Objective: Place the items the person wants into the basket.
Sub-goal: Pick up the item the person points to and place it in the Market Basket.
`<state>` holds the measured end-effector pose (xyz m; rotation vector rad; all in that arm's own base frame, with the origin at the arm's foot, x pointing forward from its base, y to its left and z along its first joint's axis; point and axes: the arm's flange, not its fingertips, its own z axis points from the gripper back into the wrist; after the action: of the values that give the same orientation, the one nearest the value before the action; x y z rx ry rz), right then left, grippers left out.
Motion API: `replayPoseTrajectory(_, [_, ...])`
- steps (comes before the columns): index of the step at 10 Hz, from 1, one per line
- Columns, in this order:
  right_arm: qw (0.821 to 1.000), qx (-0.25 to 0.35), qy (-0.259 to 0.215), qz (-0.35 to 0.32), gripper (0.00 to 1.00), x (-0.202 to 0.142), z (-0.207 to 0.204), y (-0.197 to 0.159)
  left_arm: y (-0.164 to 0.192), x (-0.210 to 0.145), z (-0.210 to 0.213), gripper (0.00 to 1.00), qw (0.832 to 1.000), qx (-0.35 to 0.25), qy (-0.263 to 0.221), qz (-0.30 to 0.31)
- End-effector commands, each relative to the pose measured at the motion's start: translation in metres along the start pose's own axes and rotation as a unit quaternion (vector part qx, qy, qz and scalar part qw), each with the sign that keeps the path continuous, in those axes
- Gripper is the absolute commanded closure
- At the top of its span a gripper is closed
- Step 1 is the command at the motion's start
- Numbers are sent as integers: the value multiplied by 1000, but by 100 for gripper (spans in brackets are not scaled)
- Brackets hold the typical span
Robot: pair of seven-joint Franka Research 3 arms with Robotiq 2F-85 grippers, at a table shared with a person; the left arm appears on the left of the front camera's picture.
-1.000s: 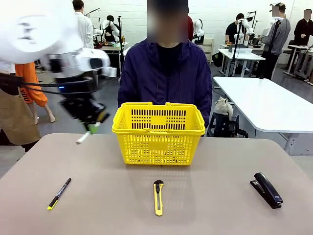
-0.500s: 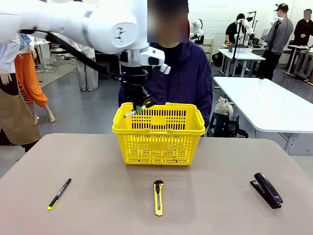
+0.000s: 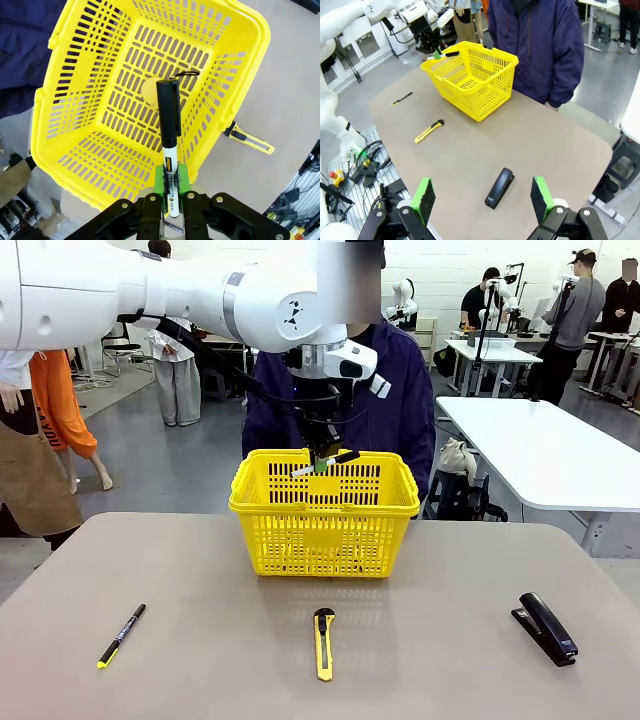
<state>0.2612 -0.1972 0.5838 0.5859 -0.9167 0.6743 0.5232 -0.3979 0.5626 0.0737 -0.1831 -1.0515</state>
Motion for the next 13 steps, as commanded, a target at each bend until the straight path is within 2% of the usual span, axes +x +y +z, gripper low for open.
replayPoseTrajectory(1, [1000, 5, -13, 5, 0, 0, -1, -2, 2, -5, 9, 88, 1000, 5, -3, 14])
replayPoseTrajectory(7, [1000, 5, -13, 5, 0, 0, -1, -2, 3, -3, 5, 88, 1000, 3, -3, 5])
replayPoseTrajectory(9, [1000, 5, -13, 5, 0, 0, -1, -2, 18, 2, -17, 88, 999, 16, 1, -40])
replayPoseTrajectory(13, [1000, 5, -13, 5, 0, 0, -1, -2, 40, 5, -56, 88, 998, 6, 4, -65])
